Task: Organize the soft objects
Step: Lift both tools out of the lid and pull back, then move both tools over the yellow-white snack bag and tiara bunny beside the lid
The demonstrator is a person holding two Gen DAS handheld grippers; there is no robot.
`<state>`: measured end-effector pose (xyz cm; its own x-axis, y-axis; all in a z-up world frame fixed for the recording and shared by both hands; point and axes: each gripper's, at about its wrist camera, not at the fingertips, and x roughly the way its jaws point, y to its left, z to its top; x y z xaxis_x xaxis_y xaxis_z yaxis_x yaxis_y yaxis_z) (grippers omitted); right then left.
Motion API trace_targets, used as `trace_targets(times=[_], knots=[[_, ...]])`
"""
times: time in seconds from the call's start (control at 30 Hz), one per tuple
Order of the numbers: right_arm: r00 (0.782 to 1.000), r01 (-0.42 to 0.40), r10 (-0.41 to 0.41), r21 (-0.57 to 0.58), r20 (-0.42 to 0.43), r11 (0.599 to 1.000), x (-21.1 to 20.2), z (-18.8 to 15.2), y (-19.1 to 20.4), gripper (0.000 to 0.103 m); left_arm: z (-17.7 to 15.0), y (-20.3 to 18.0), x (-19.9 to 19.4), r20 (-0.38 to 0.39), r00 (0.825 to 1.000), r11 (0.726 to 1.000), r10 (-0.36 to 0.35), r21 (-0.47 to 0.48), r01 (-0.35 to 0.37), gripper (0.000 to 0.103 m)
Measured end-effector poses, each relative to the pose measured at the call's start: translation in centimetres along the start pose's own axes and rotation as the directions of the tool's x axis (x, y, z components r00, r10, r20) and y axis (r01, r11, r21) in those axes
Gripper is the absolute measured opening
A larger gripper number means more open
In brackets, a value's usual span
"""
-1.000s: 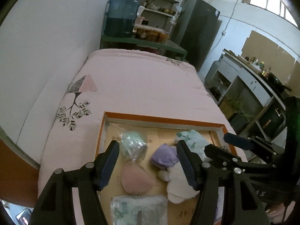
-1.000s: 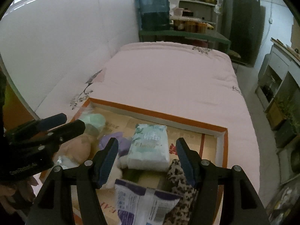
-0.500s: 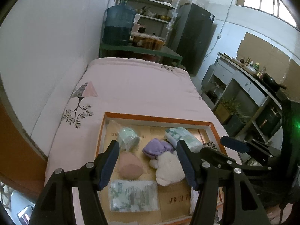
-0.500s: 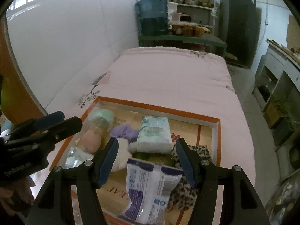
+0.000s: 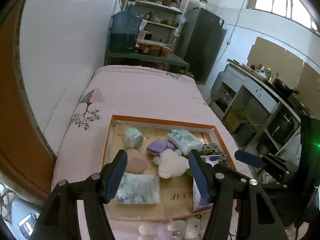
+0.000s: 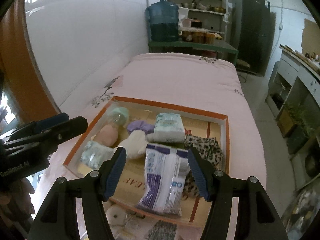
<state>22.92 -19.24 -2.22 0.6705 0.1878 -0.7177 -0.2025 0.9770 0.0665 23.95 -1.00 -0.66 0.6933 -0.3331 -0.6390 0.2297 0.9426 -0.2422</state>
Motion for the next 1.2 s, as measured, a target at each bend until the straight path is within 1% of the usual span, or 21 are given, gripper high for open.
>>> trace_targets(times=[0.3,0.63,0.8,1.0,1.2], knots=[[1.0,0.011,-0.011,0.009,0.027,1.0,-3.0,-1.8,0.6,0.066,-1.7,-0.8,-2.7,0.033,0.999,1.0,0.012,0.019,-0.012,0.063],[0.999,0.026,-0.025,-0.012,0.037,1.0,-5.7,-4.2,1.8,0.066,-4.9,-1.4,-5.3,0.053,0.999,1.0,0.006,0.017,-0.007,0.063],[0.999,0.013,-0.013,0.007,0.049,1.0,-7.4,-5.4,2.2,0.065,-6.1,-1.9,-6.6,0.065,0.998,1.0,0.009,0.029,-0.011,0.063],[0.998,0.017,-0.02,0.036,0.067,0.999,-9.3,-7.1,2.6,0.066,-7.5,-2.3,-8.2,0.083,0.996,0.999,0.01,0.048,-0.014,0.063],[0.995,0.046,-0.05,0.051,0.083,0.998,-10.7,-9.0,3.1,0.066,-8.8,-2.7,-9.8,0.102,0.995,0.998,0.008,0.061,-0.014,0.063]])
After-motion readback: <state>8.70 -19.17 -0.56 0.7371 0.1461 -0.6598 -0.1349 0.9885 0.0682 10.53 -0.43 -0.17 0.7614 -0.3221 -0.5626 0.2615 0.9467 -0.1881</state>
